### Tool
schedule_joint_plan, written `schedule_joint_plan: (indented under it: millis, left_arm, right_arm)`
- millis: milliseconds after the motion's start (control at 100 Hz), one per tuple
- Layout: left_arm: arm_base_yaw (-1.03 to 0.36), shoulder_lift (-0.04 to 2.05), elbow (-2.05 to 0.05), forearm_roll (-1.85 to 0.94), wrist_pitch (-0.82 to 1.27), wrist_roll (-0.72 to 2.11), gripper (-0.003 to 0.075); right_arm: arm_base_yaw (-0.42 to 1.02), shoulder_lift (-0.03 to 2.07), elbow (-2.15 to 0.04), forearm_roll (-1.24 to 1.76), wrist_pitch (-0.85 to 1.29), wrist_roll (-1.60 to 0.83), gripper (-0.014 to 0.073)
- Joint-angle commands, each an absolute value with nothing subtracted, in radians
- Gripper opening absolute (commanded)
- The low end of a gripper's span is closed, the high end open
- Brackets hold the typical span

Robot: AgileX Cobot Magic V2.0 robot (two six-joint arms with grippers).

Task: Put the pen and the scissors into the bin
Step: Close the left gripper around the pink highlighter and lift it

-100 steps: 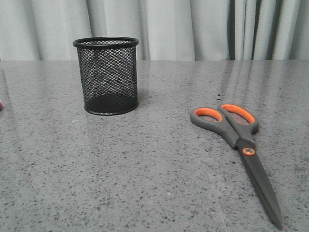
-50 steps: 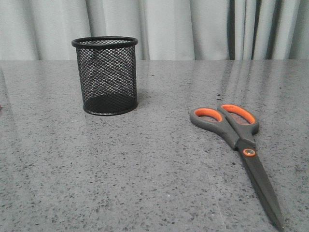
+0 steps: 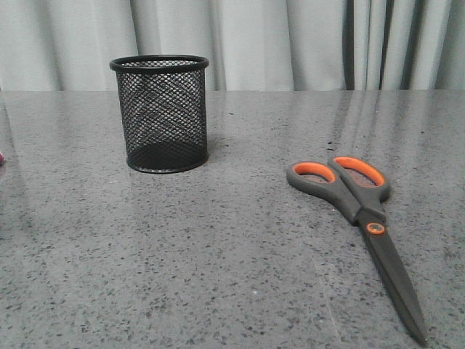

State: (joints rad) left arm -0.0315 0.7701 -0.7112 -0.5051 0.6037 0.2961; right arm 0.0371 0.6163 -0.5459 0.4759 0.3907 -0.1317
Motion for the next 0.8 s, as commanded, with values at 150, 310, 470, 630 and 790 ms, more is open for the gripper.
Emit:
schedule_joint_plan:
  millis: [150, 310, 470, 630, 790]
  left_arm:
    - [-0.04, 1.159, -1.006, -0.277, 0.88, 0.072, 0.0247]
    - [-0.065, 1.331, -1.08, -0.289, 0.941, 0.072, 0.0265]
    - [-0.121, 1.427, -1.084, -0.243, 0.94, 0.064, 0.0266]
    - [-0.146, 1.482, -1.084, -0.161, 0.929, 0.008, 0.0265]
    - [-0.146, 1.506, -1.084, -0.131, 0.917, -0.006, 0.0259]
  right_arm:
    - [0.105, 0.654, -0.588, 0.475, 0.332, -0.146, 0.0319]
    - [0.114, 0.654, -0.588, 0.475, 0.334, -0.146, 0.0319]
    - [0.114, 0.654, -0.588, 0.475, 0.334, -0.146, 0.0319]
    - [0.114, 0.654, -0.588, 0.475, 0.334, -0.146, 0.0319]
    - [0.114, 0.654, -0.588, 0.475, 0.341, -0.146, 0.0319]
